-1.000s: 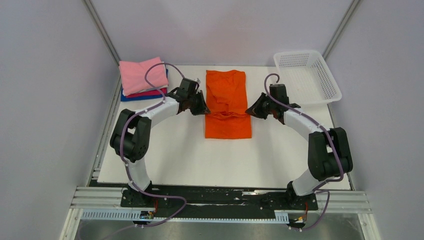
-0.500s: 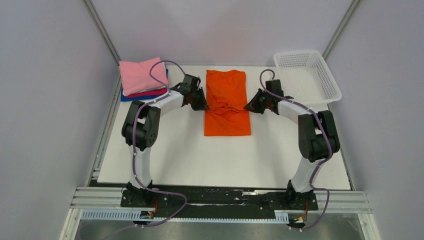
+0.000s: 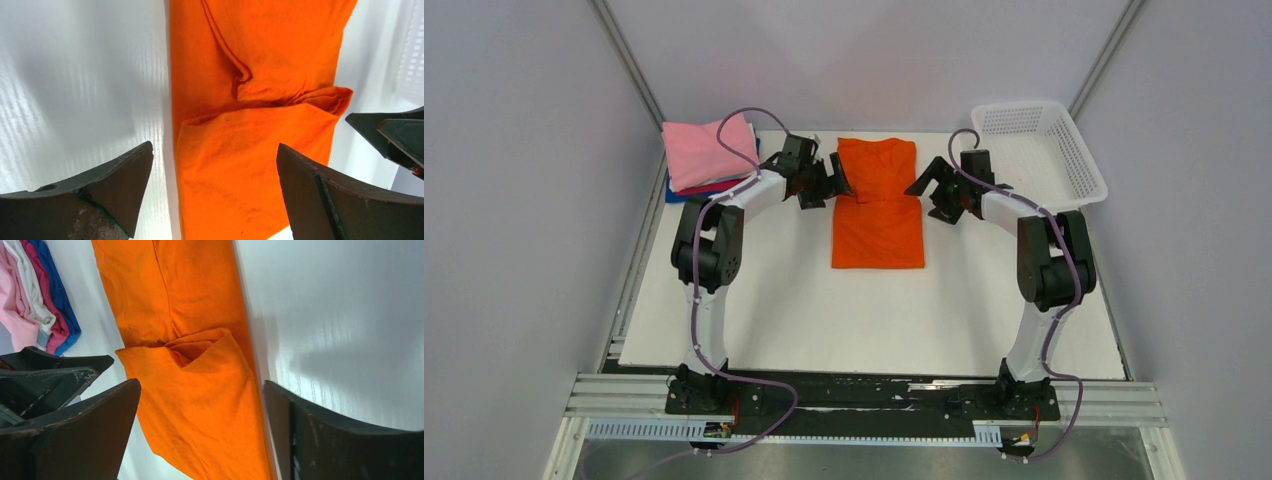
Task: Fold and stack the t-shirts
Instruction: Fold the folded rectangular tshirt in 1/3 of the way, then grab one side of the 2/3 rectangular tshirt with both arms
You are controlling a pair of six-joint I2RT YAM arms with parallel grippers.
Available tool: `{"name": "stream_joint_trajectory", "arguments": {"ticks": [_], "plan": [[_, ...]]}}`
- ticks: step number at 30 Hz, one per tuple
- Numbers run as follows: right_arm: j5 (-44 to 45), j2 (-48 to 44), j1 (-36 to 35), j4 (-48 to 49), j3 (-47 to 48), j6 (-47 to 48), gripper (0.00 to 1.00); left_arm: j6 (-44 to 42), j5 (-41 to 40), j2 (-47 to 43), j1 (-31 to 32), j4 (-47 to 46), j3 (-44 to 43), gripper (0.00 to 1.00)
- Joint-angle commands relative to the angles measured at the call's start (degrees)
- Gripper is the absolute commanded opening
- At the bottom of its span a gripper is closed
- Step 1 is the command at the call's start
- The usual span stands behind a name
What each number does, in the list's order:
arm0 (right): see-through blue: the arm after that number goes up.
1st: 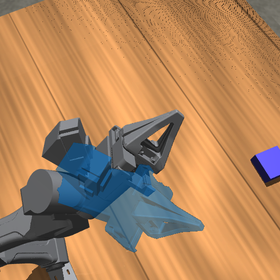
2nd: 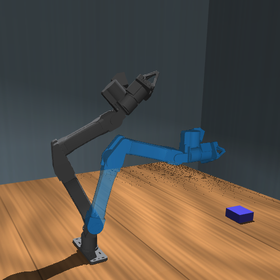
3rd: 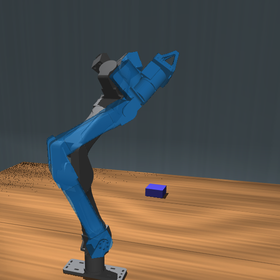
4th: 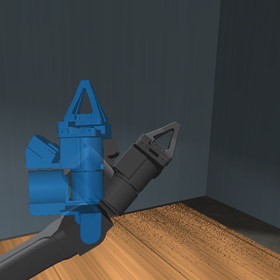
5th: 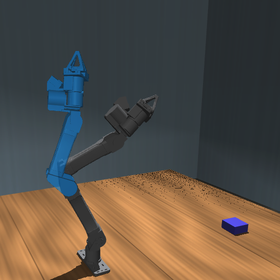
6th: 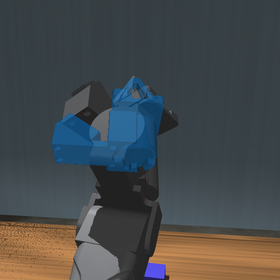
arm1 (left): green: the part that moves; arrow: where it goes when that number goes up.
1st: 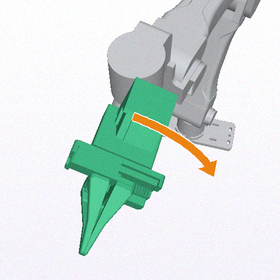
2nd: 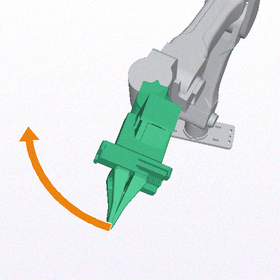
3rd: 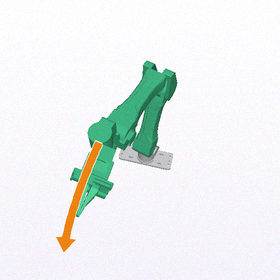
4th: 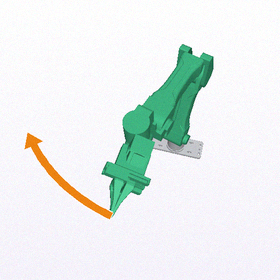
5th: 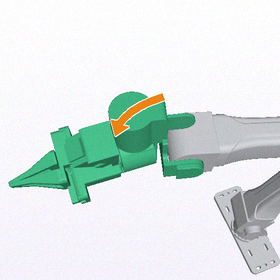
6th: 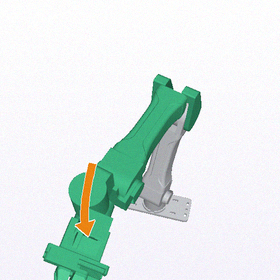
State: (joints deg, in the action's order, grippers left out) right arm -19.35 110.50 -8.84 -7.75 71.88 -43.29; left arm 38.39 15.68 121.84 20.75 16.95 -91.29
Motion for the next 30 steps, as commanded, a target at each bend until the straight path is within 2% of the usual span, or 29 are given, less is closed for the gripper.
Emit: {"name": "stream_joint_trajectory", "arguments": {"ticks": [1,4,8,12,14,17,19,21,24,25,30], "plan": [[-1.2,-5.6,0.2,3.7,-1.8,0.5,1.0,-2.1,1.1,-7.1,-0.5,-2.3,0.9,1.0],[-1.2,-11.1,-0.1,4.6,-8.5,0.5,1.0,-2.0,1.2,-13.8,-0.3,-3.6,7.6,1.0],[-0.8,-19.4,-1.2,4.1,-19.1,1.0,1.0,-0.5,0.9,-21.8,1.6,-5.1,21.0,1.0],[0.2,-26.0,-3.1,2.4,-26.5,-0.4,0.96,3.7,-1.0,-27.2,4.0,-6.5,35.2,1.0],[1.6,-27.8,-4.0,1.8,-28.7,-0.5,0.93,5.8,-0.8,-28.4,4.6,-9.3,38.7,0.99],[2.5,-27.8,-4.3,1.3,-29.8,-0.4,0.84,7.3,-0.4,-27.8,5.6,-11.6,41.0,0.94],[3.4,-26.8,-4.7,1.6,-30.0,-0.1,0.78,7.7,-0.7,-26.4,6.3,-12.0,41.2,0.87],[4.1,-25.4,-4.9,1.6,-29.8,0.6,0.66,8.3,-1.0,-24.6,6.9,-12.2,40.9,0.79],[4.6,-23.3,-5.0,2.4,-29.6,0.8,0.55,8.9,-1.1,-21.8,7.2,-12.8,40.5,0.69],[4.7,-22.6,-5.1,2.6,-29.6,0.8,0.53,8.9,-1.2,-20.8,7.2,-12.9,40.4,0.64],[4.0,-19.5,-5.3,2.7,-29.1,0.8,0.43,8.4,-3.0,-19.0,7.9,-11.4,39.4,0.53]]}}
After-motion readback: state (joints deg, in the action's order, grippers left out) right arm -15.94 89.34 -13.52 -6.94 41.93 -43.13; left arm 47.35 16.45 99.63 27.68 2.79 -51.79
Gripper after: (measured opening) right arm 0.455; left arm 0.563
